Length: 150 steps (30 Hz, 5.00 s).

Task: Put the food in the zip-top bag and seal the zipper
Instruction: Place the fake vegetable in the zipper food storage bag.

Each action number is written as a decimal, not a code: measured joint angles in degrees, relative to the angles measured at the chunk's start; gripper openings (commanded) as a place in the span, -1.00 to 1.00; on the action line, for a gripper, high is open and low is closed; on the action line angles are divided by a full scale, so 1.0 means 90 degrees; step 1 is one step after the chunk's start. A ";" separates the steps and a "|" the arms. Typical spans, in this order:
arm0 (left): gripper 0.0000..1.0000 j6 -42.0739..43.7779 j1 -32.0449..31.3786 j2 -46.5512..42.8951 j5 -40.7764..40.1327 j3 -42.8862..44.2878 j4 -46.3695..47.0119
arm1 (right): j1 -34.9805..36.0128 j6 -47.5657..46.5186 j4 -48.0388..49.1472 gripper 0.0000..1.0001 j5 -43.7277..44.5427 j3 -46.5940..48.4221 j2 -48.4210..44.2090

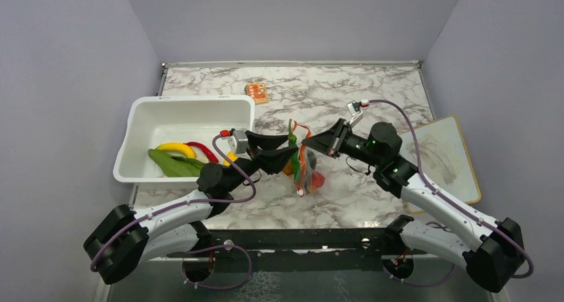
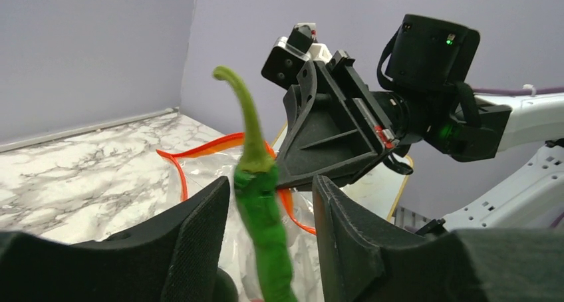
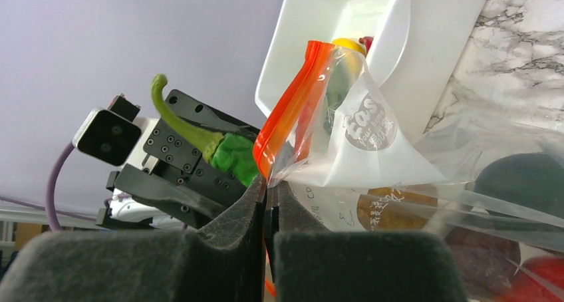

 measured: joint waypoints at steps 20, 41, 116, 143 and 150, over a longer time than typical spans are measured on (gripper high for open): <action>0.33 0.0644 0.0000 -0.0988 -0.0454 0.1916 -0.4847 | 0.0000 -0.0588 -0.0017 -0.97 -0.0355 0.0007 0.0007; -0.44 0.0367 0.0423 0.0437 -0.0911 0.4590 -0.8711 | 0.0000 -0.1003 -0.0114 -0.98 -0.0746 0.0070 0.0114; -0.86 -0.0857 0.0843 0.0661 0.0624 0.2159 -0.5008 | 0.0000 -0.1005 0.0471 -0.97 -0.0935 0.0364 0.1127; 0.32 -0.0262 0.0843 -0.0335 0.0461 0.3660 -0.7385 | 0.0007 -0.1717 -0.0665 -0.98 -0.0192 0.0301 0.0457; 0.45 0.0180 0.0835 -0.0753 -0.0634 0.3808 -0.8155 | 0.0007 -0.2259 -0.1698 -0.98 0.0430 0.0789 0.0063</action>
